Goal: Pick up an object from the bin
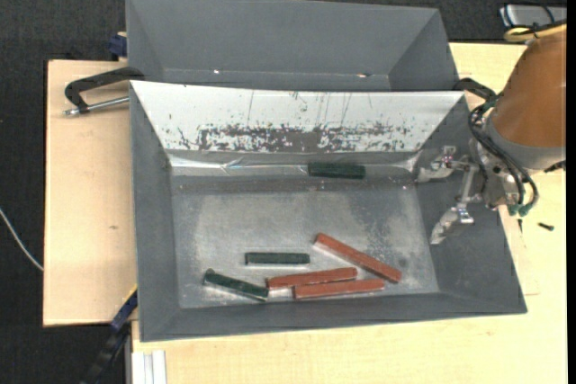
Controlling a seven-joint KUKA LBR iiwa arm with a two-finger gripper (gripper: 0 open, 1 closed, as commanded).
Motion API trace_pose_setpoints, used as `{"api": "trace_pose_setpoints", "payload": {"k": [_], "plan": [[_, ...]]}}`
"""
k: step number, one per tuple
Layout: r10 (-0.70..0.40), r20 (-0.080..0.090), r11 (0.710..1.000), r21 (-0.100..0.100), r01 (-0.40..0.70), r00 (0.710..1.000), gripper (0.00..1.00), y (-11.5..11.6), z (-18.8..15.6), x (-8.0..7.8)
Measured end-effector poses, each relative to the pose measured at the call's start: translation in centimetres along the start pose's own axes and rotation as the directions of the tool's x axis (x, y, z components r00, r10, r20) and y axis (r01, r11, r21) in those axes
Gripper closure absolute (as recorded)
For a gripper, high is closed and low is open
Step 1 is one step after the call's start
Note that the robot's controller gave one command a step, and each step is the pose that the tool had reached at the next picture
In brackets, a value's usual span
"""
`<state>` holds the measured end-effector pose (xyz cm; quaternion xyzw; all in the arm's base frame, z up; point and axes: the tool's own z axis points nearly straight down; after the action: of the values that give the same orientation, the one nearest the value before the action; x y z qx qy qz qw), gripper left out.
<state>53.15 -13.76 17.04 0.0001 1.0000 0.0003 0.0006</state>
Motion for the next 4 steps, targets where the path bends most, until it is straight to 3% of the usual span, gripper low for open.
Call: {"api": "trace_pose_setpoints", "payload": {"k": [1,2,3,4], "plan": [[-0.098,0.002,0.995,0.0,0.098,0.995,0.0,6.5,7.6,0.4],[-0.119,0.007,0.993,0.002,0.119,0.993,0.0,6.9,7.8,0.2],[0.05,0.0,0.999,0.0,-0.05,0.999,0.0,12.9,7.2,0.8],[-0.207,0.009,0.978,-0.009,0.207,0.978,0.0,15.0,8.1,0.5]]}}
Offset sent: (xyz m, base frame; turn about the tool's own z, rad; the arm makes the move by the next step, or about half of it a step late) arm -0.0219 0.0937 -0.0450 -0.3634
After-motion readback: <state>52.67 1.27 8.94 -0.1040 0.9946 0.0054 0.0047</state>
